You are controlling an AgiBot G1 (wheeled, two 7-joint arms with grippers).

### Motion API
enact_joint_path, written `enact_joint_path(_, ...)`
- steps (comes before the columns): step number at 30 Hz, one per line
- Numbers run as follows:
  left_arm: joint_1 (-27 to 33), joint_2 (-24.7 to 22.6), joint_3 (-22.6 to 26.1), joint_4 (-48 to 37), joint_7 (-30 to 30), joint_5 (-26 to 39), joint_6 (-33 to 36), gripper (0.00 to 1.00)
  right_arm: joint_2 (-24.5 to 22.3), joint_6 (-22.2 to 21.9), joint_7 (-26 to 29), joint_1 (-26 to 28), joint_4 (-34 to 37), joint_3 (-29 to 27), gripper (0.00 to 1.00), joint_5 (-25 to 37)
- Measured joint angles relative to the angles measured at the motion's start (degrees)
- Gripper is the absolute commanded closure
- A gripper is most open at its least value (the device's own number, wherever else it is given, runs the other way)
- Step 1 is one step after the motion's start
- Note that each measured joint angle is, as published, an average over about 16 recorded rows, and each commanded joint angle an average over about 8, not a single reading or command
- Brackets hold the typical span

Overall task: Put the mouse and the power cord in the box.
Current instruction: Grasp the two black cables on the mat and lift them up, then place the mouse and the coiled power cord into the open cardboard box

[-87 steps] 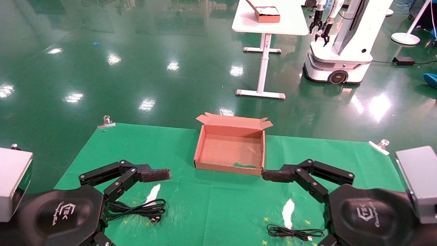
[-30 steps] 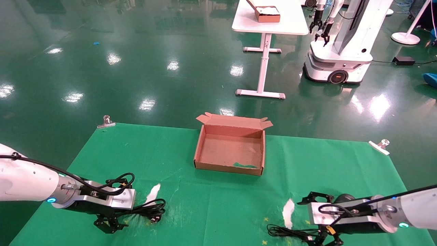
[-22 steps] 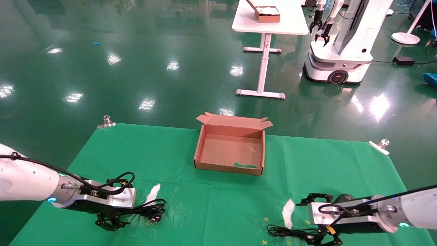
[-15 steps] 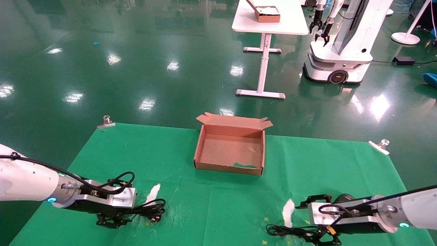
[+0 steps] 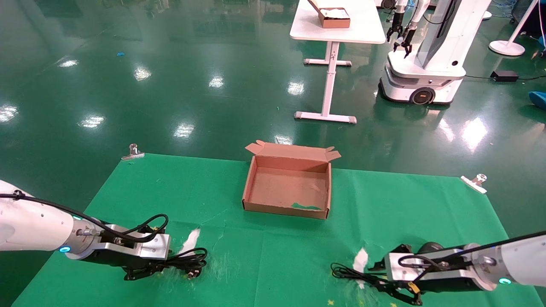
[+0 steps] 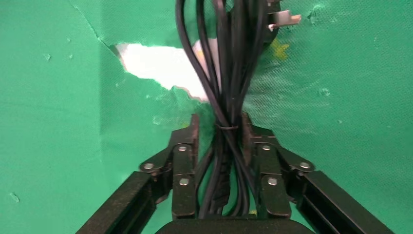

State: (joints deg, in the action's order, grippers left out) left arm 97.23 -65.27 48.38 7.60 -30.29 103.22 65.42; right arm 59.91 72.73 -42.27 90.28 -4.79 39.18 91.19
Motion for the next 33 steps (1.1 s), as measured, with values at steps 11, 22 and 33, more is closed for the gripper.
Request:
enact_joint_path(11,0.96,0.95,-1.01,-0.57,0.81,-1.50,2.03,1.00,-1.52,0.88,0.26,0.55,0.01,-1.45,1.00,-2.09)
enact_joint_path(22,6.78,3.68,-7.31,-4.07,7.55,-10.75,8.15,1.00,-6.94,3.23,2.94,6.98,-3.19,-5.94,1.00,-8.28)
enact_joint_path(33,14.27,-2.18,-12.80,-5.90,16.63,-18.55,-1.96,1.00,2.36,-4.84,7.98,11.95,-3.92,-8.11,1.00,-11.37)
